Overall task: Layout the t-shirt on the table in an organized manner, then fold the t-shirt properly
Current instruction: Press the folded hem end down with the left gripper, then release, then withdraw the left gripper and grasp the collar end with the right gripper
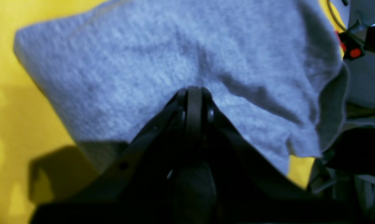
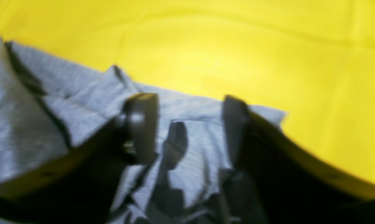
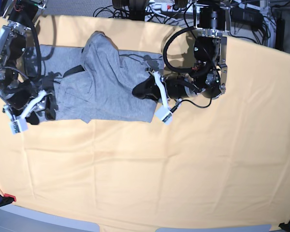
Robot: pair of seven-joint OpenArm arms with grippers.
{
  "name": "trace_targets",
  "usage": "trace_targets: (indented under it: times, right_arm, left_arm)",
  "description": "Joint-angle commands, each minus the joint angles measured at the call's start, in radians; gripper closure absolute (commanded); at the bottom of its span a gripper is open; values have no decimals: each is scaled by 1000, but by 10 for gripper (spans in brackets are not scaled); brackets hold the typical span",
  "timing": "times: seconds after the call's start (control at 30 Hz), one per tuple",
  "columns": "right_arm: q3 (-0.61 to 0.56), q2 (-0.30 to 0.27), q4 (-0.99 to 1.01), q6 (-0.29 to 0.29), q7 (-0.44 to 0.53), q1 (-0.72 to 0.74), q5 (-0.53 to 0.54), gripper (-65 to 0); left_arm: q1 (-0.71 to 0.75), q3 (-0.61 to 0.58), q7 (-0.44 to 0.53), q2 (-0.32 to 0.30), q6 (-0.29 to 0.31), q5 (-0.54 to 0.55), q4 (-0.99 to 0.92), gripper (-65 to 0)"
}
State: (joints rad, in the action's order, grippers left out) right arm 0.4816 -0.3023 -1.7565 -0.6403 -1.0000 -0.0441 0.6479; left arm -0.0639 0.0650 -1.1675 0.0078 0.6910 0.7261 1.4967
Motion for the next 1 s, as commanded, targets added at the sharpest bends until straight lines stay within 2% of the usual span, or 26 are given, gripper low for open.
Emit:
trace_targets:
  times: [0.0, 0.1, 0.2, 0.37, 0.5, 0.63, 0.77, 0.87, 0.97]
  right_arm:
    - [31, -21, -18, 25, -12, 11, 6, -402]
    - [110, -29, -18, 62, -71, 6, 7, -403]
    - [197, -50, -17, 87, -70, -31, 22, -403]
    - [315, -63, -7, 99, -70, -140, 87, -403]
    - [333, -63, -7, 96, -69, -212, 115, -409]
    - [333, -63, 1, 71, -64, -254, 146, -429]
    - [333, -64, 104, 61, -27, -256, 148, -439]
    - [333, -64, 200, 15, -46, -229, 216, -439]
    - [333, -64, 253, -36, -124, -204, 340, -439]
  left_arm:
    - [-15, -1, 16, -3, 7, 11, 3, 0]
    - [-26, -1, 16, -29, -8, 14, -1, 0]
    - [-48, -1, 16, -51, -8, 23, -1, 0]
    - [-89, 0, 3, -88, -25, 45, 0, 0]
    - [-143, 2, -38, -114, -33, 79, 0, 0]
    - [-198, 4, -105, -140, -33, 168, 0, 0]
    - [-233, 24, -152, -179, -33, 262, 1, 0]
    - [-248, 69, -159, -193, -33, 301, 2, 0]
    - [-255, 121, -166, -195, -22, 304, 2, 0]
